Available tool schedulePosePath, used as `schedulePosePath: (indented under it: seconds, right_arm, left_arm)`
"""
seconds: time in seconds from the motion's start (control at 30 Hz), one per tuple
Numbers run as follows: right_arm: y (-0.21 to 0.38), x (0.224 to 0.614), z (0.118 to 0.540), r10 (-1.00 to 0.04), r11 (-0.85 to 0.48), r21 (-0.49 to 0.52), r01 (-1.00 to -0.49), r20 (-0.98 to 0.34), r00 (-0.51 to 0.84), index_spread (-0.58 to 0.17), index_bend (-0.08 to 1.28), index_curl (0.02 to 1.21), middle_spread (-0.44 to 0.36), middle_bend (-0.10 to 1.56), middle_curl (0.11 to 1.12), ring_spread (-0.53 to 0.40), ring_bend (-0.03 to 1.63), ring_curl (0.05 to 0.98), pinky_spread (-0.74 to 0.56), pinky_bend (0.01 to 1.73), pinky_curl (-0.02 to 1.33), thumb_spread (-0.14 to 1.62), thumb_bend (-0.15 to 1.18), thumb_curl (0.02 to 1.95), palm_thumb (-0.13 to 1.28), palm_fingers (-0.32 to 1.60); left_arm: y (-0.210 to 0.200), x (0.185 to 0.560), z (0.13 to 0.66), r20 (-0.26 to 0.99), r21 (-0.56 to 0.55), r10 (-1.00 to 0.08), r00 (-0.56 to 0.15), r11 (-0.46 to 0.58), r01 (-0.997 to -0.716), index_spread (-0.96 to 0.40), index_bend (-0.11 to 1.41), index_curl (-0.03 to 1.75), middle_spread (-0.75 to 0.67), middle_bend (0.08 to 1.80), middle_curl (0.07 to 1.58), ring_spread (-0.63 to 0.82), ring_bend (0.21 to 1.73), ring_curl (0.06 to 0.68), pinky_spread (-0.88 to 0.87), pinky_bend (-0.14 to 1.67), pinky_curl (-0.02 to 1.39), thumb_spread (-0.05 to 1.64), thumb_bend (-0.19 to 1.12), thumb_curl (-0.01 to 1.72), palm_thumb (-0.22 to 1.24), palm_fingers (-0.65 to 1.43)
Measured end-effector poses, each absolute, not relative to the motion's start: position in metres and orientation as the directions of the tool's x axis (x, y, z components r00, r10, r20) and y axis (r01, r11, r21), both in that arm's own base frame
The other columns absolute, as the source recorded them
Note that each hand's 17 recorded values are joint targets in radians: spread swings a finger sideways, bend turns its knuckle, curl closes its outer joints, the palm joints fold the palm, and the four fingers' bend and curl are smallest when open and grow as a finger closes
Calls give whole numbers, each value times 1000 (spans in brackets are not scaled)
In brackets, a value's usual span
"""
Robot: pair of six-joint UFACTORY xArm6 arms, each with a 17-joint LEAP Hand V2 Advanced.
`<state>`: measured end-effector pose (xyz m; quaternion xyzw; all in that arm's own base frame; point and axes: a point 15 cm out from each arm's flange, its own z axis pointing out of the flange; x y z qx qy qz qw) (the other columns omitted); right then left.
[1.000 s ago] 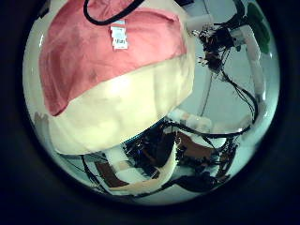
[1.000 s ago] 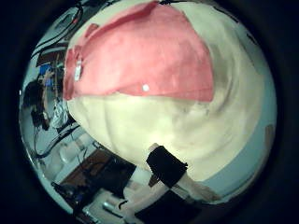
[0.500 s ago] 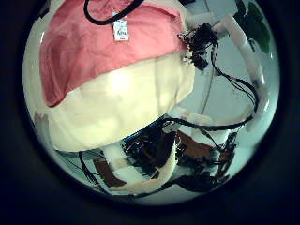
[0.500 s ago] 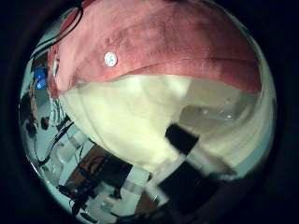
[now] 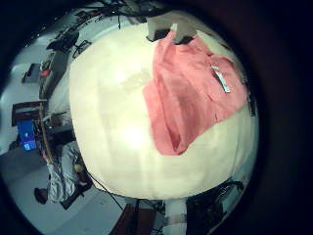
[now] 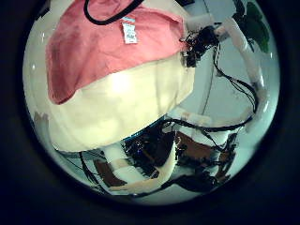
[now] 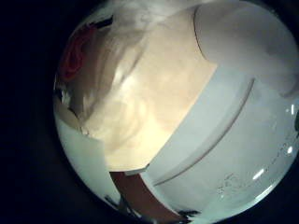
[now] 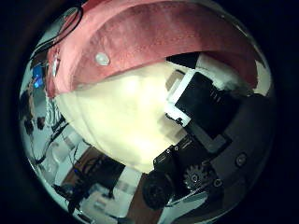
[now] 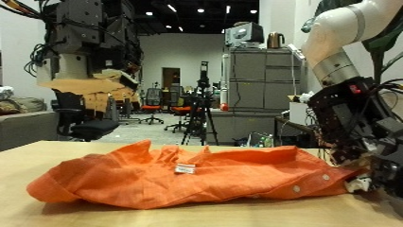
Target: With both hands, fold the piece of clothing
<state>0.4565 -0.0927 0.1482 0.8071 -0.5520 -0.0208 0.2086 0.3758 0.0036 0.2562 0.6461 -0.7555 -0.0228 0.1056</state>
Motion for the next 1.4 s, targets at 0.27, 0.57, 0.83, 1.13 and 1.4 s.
schedulePosePath:
  seconds: [0.27, 0.57, 0.83, 1.13, 1.4]
  right_arm:
    - [-123, 440, 181, -914, -282, 217, -935, 234, 330, -308, 961, 758, -143, 1178, 712, -228, 1267, 585, -384, 1131, 625, 1027, 52, 506, 1106, 1237]
    - [-132, 438, 269, -913, -269, 44, -962, 306, 270, -277, 1029, 811, -131, 1246, 748, -214, 1333, 620, -336, 1202, 682, 1080, 13, 559, 1110, 1156]
    - [-61, 446, 328, -867, -399, -53, -916, 347, 358, -259, 1045, 823, -136, 1250, 755, -214, 1344, 624, -330, 1211, 684, 1079, -15, 594, 1078, 1165]
    - [40, 467, 373, -811, -526, -103, -844, 360, 462, -247, 1052, 820, -138, 1247, 754, -217, 1344, 618, -330, 1212, 677, 1067, -12, 624, 1062, 1171]
    - [139, 483, 375, -748, -635, -120, -764, 346, 567, -251, 1060, 814, -138, 1245, 752, -216, 1348, 612, -328, 1208, 669, 1058, -14, 642, 1051, 1178]
  left_arm:
    - [12, 376, 256, 122, 173, -984, -134, 154, -973, 69, 172, 314, 393, 179, 247, 585, 376, 214, 549, 208, 315, 959, -29, 295, 92, -17]
    - [38, 371, 254, 124, 176, -987, -100, 121, -977, 68, 174, 319, 385, 177, 251, 584, 374, 218, 549, 208, 316, 963, -27, 298, 90, -18]
    - [45, 368, 246, 139, 171, -986, -89, 113, -979, 68, 165, 317, 386, 177, 250, 584, 377, 223, 549, 213, 318, 964, -28, 296, 84, -25]
    - [53, 364, 242, 155, 169, -985, -80, 106, -980, 61, 167, 314, 386, 178, 251, 584, 378, 226, 549, 215, 319, 966, -27, 296, 77, -25]
    - [70, 358, 243, 166, 161, -985, -55, 82, -984, 60, 167, 313, 386, 177, 251, 584, 377, 227, 549, 215, 318, 966, -27, 298, 76, -25]
